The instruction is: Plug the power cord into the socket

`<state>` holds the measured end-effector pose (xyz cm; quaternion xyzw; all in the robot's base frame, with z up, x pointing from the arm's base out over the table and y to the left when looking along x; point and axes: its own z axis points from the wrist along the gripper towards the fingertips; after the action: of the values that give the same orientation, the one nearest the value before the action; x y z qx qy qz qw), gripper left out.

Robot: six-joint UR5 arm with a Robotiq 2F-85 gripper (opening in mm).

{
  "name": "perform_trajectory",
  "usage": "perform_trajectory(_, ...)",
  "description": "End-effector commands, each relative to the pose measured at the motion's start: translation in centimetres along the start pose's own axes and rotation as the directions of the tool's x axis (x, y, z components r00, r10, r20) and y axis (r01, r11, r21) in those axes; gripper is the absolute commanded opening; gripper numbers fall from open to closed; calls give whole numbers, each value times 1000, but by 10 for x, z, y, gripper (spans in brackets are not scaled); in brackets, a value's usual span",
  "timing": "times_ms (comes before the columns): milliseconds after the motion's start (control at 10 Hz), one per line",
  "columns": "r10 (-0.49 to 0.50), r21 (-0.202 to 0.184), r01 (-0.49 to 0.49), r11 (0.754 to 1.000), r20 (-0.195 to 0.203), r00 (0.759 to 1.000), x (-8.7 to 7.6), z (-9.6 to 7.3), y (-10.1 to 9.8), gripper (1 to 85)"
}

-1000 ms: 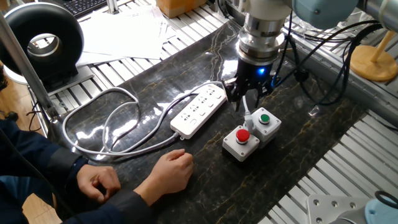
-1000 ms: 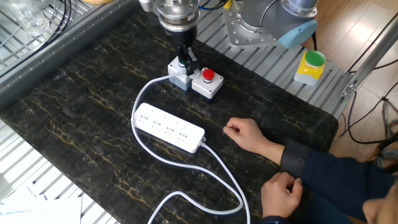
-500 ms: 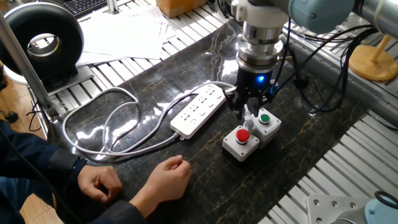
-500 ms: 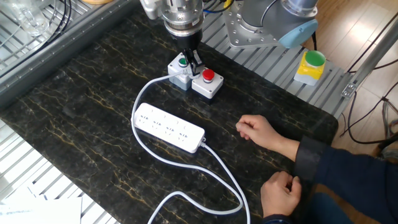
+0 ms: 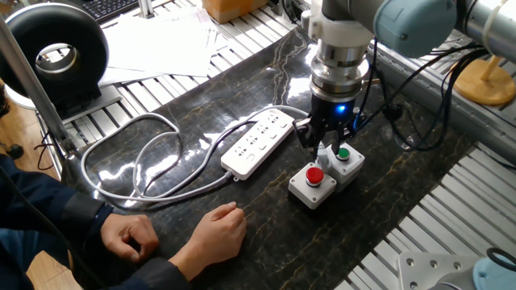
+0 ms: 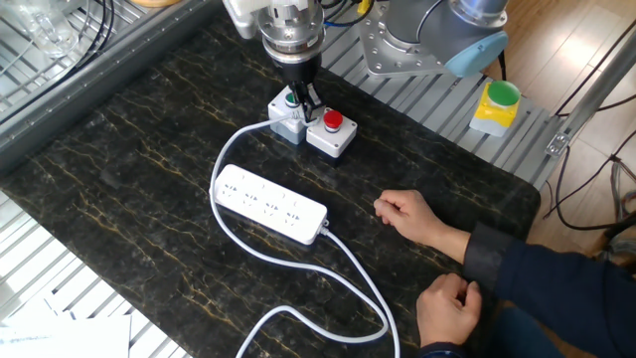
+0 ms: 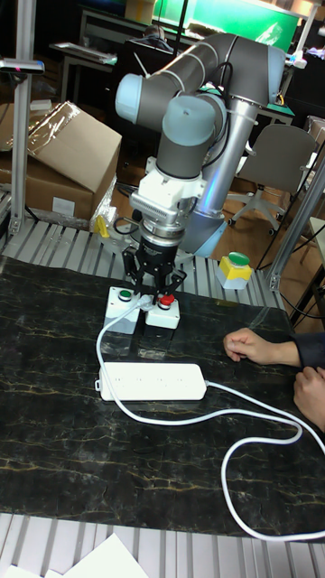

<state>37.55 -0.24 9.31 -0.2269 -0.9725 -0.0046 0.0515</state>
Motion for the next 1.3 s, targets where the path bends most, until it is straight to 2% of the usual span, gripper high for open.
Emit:
perform_trajectory(0, -2, -12, 2, 1000, 5, 1000, -2, 3, 4, 447)
perform_trajectory(100, 11, -17, -11, 1000, 0, 1000, -2, 5, 7, 447)
perform_trajectory(400, 26, 12, -26, 1000, -3, 1000, 0, 5, 0, 443)
perform_trajectory(1200, 55, 10, -55, 998, -5, 998, 0, 11, 5, 440)
